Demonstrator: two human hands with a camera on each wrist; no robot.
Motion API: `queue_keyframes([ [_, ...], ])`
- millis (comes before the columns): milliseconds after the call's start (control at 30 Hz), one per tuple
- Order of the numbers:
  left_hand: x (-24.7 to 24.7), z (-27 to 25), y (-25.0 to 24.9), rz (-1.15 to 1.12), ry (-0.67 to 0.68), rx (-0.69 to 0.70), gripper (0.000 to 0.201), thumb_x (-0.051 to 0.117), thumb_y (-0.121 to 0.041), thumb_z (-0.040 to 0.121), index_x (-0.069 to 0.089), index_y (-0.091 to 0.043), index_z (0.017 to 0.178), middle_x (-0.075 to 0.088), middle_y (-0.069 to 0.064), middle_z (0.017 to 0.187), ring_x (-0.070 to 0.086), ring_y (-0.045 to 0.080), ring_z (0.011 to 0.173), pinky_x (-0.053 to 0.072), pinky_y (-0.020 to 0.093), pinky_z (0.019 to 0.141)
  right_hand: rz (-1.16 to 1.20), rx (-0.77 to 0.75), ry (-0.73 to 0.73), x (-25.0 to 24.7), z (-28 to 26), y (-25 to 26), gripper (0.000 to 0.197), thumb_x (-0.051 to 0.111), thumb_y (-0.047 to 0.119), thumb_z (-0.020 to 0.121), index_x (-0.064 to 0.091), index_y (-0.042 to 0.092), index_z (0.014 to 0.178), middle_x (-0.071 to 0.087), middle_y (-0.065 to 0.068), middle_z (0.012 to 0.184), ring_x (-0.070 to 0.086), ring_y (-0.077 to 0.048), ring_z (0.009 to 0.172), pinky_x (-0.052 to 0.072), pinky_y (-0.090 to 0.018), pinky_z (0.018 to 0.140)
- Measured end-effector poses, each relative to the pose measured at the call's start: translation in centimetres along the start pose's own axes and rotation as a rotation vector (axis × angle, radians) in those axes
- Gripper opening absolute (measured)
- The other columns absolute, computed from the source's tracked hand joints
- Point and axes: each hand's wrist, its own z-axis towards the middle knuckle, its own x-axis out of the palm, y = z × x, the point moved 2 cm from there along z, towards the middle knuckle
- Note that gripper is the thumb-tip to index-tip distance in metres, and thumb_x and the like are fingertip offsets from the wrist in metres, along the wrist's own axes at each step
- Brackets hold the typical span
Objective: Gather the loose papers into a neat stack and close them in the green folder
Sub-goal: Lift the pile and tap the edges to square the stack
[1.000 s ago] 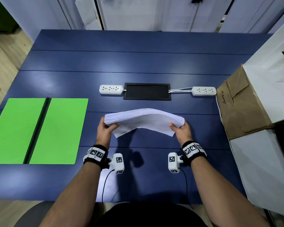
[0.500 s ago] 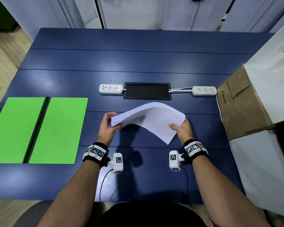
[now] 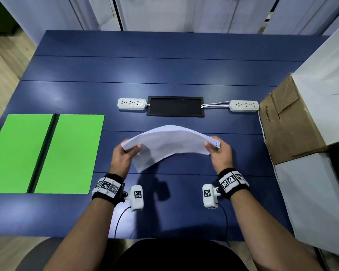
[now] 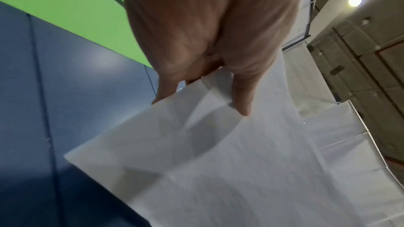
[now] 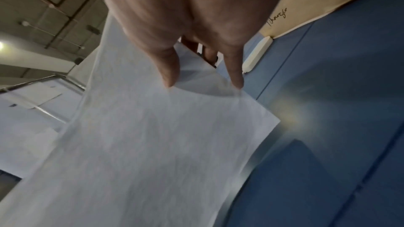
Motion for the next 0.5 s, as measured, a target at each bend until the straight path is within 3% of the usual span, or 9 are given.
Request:
queue_keyframes([
  [67,0.4,-1.0,0.5,0.011,-0.033,-0.029,0.021,0.076,-0.005,0.085,0.069,0.002,0.104,0.070,0.000,0.088,0.063,0.009,0.077,0.051,0.021,0.072,0.024,0.068,-0.019,0.3,-0.6,-1.2,0.020,0.066,0.002,0.089,0.070,0.020,0.096,0.072,0.004,0.092,0.067,-0.006,0.084,0.052,-0.017,0.081],
  [133,1.0,-1.9,1.2,0.023,-0.052,-0.076,0.027,0.079,-0.008,0.076,0.070,-0.001,0.101,0.073,-0.006,0.085,0.065,0.007,0.076,0.053,0.021,0.073,0.053,0.179,-0.042,0.7,-1.2,-2.9,0.023,0.070,0.003,0.087,0.070,0.015,0.107,0.074,-0.001,0.102,0.071,-0.014,0.094,0.054,-0.027,0.089],
  [233,1.6,-2.4,2.3,-0.003,-0.064,-0.145,0.032,0.078,-0.005,0.074,0.069,0.004,0.103,0.073,0.002,0.092,0.065,0.013,0.083,0.053,0.030,0.082,0.071,0.258,-0.070,0.9,-1.6,-3.9,0.023,0.070,0.003,0.087,0.070,0.009,0.109,0.074,0.000,0.099,0.070,-0.003,0.085,0.051,-0.029,0.087],
  [300,1.6,-2.4,2.2,0.013,-0.049,-0.142,0.029,0.077,0.001,0.079,0.069,0.004,0.106,0.072,0.006,0.098,0.066,0.015,0.088,0.052,0.034,0.087,0.068,0.261,-0.084,0.6,-1.4,-3.6,0.020,0.070,0.004,0.087,0.070,0.011,0.106,0.073,0.002,0.095,0.070,-0.005,0.083,0.052,-0.029,0.085],
  [367,1.1,-2.4,1.7,0.029,-0.053,-0.121,0.026,0.075,0.006,0.082,0.070,0.003,0.107,0.074,0.001,0.095,0.067,0.011,0.086,0.055,0.027,0.082,0.074,0.235,-0.074,0.1,-1.1,-3.3,0.021,0.071,0.004,0.088,0.071,0.011,0.108,0.074,0.002,0.096,0.071,-0.011,0.087,0.054,-0.028,0.087],
  [433,0.2,-2.2,1.4,0.016,-0.075,-0.126,0.026,0.073,0.010,0.082,0.070,-0.003,0.105,0.076,-0.009,0.084,0.066,0.003,0.075,0.052,0.017,0.069,0.088,0.216,-0.030,-0.4,-1.0,-3.3,0.024,0.071,0.002,0.088,0.070,0.009,0.110,0.074,0.004,0.097,0.071,-0.006,0.087,0.054,-0.023,0.087],
  [500,-0.4,-2.0,2.1,0.004,-0.074,-0.150,0.035,0.073,0.013,0.079,0.067,-0.007,0.107,0.075,-0.011,0.082,0.064,0.000,0.070,0.049,0.013,0.065,0.086,0.231,0.014,-0.6,-1.1,-3.7,0.029,0.071,-0.002,0.085,0.069,0.008,0.113,0.075,0.004,0.100,0.071,-0.007,0.090,0.054,-0.025,0.087],
])
